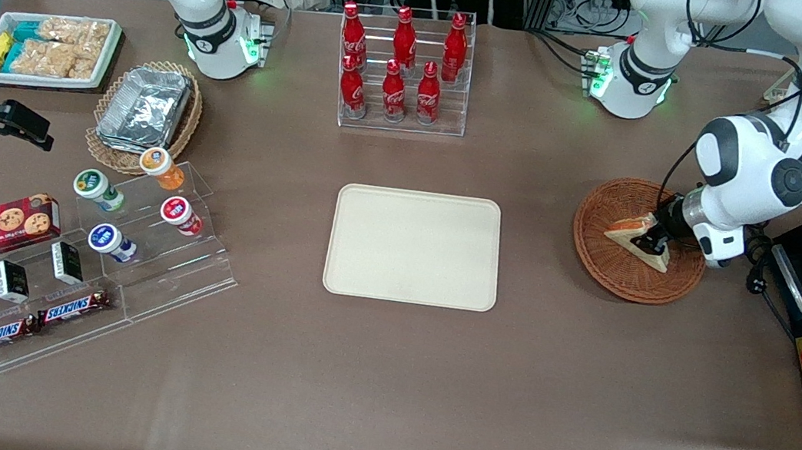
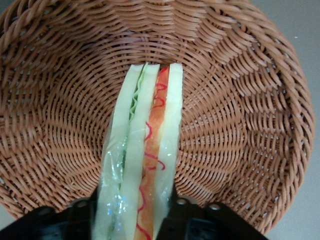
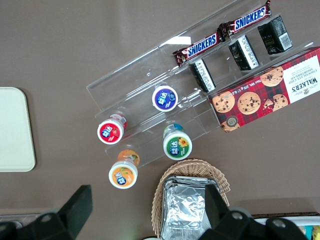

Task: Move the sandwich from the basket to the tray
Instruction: 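Close the left gripper on the sandwich and lift it from the basket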

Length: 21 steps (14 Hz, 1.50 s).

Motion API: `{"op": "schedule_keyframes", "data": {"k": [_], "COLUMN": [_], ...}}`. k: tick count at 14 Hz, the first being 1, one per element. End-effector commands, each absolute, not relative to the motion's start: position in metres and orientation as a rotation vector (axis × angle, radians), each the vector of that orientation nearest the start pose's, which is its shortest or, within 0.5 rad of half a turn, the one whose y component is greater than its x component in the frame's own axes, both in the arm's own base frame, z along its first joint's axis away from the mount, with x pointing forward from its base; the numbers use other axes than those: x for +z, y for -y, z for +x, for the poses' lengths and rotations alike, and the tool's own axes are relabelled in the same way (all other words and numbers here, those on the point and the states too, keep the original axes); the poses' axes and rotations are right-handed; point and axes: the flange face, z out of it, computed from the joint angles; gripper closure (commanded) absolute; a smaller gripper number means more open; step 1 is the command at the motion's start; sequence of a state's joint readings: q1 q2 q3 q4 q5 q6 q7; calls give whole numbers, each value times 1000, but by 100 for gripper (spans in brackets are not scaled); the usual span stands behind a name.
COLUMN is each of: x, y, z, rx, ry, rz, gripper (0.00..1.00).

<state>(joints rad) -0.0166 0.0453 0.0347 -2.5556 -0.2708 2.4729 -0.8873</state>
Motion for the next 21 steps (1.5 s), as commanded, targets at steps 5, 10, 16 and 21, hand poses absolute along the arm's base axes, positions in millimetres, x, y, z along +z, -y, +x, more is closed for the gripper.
{"op": "schedule_keyframes", "data": {"k": [5,10,16,21], "x": [288,347,444,468], "y": [-2,1,13,86], "z": [444,453,488,500], "rx": [297,335,323,294], "ry": [1715,1638,1370,951], "rz": [-2757,-2804,-2856,-3034], "gripper": [71,71,71,71]}}
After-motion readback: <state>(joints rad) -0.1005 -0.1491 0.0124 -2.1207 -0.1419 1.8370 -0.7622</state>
